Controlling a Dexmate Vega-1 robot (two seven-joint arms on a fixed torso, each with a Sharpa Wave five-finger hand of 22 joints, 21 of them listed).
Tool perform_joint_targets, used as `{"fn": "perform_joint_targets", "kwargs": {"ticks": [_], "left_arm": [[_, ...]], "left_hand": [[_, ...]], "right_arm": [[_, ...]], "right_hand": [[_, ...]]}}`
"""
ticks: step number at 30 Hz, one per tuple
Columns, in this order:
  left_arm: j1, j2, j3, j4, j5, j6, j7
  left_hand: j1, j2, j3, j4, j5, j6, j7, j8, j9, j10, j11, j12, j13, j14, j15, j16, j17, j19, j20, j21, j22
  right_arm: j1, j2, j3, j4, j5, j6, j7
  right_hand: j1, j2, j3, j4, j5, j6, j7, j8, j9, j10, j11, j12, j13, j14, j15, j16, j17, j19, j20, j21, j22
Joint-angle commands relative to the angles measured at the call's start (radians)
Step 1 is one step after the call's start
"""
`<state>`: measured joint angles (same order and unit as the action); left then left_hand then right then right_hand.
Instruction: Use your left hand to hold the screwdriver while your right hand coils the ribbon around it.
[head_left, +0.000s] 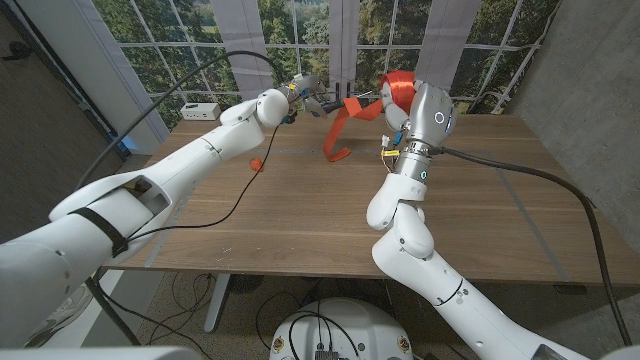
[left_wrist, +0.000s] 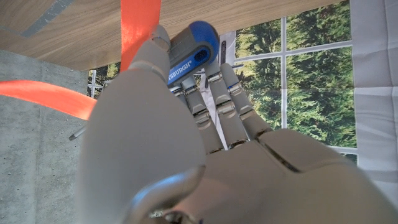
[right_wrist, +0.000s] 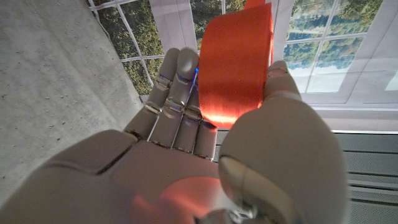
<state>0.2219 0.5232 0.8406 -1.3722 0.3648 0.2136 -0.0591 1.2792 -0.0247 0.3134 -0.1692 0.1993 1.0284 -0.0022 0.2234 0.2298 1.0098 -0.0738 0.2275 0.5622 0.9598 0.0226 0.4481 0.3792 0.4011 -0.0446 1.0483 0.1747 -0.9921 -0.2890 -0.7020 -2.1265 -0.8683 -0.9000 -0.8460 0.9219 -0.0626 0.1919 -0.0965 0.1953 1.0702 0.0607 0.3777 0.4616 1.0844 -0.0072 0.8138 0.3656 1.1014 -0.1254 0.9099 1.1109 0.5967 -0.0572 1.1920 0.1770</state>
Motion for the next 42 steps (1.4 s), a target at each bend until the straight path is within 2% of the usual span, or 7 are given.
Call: {"fn": "perform_joint_targets", "kwargs": {"ticks": [1,12,24,25,30,35,42], "left_arm": [[0.014,0.011,-0.013,-0.026,-0.01,0.011,-0.001],[0.026,0.022,-0.021,-0.052,-0.024,0.0,-0.014],[0.036,0.043,-0.026,-0.092,-0.028,-0.006,-0.046],[0.038,0.046,-0.027,-0.096,-0.032,-0.009,-0.053],[0.044,0.055,-0.03,-0.111,-0.034,-0.012,-0.064],[0.058,0.068,-0.044,-0.139,-0.046,-0.005,-0.075],[0.071,0.085,-0.053,-0.17,-0.05,0.008,-0.094]], "left_hand": [[0.142,0.148,0.014,0.004,0.005,0.07,0.01,0.005,0.005,0.035,-0.026,0.0,0.039,0.172,-0.26,0.002,0.32,-0.002,-0.001,0.01,0.004],[0.142,0.148,0.014,0.005,0.005,0.07,0.014,0.004,0.006,0.032,-0.024,-0.002,0.042,0.17,-0.26,0.0,0.323,-0.004,-0.001,0.012,0.004],[0.144,0.147,0.015,0.004,0.004,0.07,0.021,0.002,0.007,0.034,-0.017,-0.003,0.045,0.17,-0.26,-0.002,0.328,-0.006,-0.001,0.015,0.004],[0.144,0.147,0.015,0.004,0.004,0.069,0.022,0.002,0.007,0.035,-0.018,-0.002,0.045,0.171,-0.26,-0.002,0.328,-0.006,-0.001,0.016,0.004],[0.145,0.147,0.015,0.004,0.003,0.07,0.027,0.001,0.007,0.038,-0.015,-0.002,0.046,0.173,-0.26,-0.002,0.33,-0.006,0.0,0.017,0.004],[0.145,0.147,0.015,0.004,0.003,0.074,0.03,0.002,0.008,0.041,-0.014,-0.001,0.046,0.175,-0.26,-0.002,0.332,-0.007,-0.001,0.019,0.004],[0.145,0.146,0.014,0.005,0.002,0.077,0.034,0.001,0.008,0.042,-0.01,-0.001,0.049,0.177,-0.26,-0.002,0.335,-0.006,-0.001,0.021,0.004]], "right_arm": [[-0.054,0.028,0.104,0.022,0.103,-0.09,0.0],[-0.002,0.01,0.096,0.096,0.203,-0.143,0.026],[0.074,-0.02,0.082,0.189,0.327,-0.105,0.046],[0.107,-0.019,0.062,0.226,0.321,-0.123,0.048],[0.147,-0.029,0.051,0.275,0.362,-0.094,0.054],[0.223,-0.021,0.024,0.367,0.388,-0.076,0.051],[0.299,-0.015,-0.006,0.433,0.415,-0.048,0.051]], "right_hand": [[0.23,0.226,0.006,0.003,0.002,0.017,0.002,0.0,0.002,0.036,-0.033,0.002,0.316,0.04,-0.088,0.002,0.005,0.003,-0.023,0.005,0.001],[0.226,0.225,0.004,0.006,0.003,0.022,-0.002,-0.002,0.0,0.039,-0.035,0.0,0.314,0.039,-0.088,-0.004,-0.002,0.004,-0.022,0.004,0.0],[0.223,0.223,0.005,0.007,0.005,0.025,-0.004,-0.004,-0.002,0.042,-0.037,-0.001,0.315,0.042,-0.089,-0.005,0.0,0.006,-0.021,0.004,0.0],[0.223,0.223,0.004,0.008,0.005,0.023,-0.003,-0.005,-0.001,0.042,-0.037,-0.002,0.315,0.04,-0.088,-0.008,-0.002,0.006,-0.022,0.003,0.0],[0.222,0.223,0.004,0.007,0.006,0.023,-0.008,-0.005,-0.001,0.041,-0.038,-0.003,0.314,0.042,-0.089,-0.008,-0.002,0.006,-0.023,0.003,0.0],[0.222,0.224,0.005,0.008,0.007,0.022,-0.009,-0.006,0.0,0.041,-0.04,-0.005,0.314,0.044,-0.088,-0.007,0.0,0.004,-0.023,0.002,0.0],[0.221,0.225,0.005,0.008,0.008,0.023,-0.009,-0.007,-0.002,0.039,-0.04,-0.004,0.319,0.044,-0.088,-0.007,0.003,0.005,-0.023,0.002,0.0]]}}
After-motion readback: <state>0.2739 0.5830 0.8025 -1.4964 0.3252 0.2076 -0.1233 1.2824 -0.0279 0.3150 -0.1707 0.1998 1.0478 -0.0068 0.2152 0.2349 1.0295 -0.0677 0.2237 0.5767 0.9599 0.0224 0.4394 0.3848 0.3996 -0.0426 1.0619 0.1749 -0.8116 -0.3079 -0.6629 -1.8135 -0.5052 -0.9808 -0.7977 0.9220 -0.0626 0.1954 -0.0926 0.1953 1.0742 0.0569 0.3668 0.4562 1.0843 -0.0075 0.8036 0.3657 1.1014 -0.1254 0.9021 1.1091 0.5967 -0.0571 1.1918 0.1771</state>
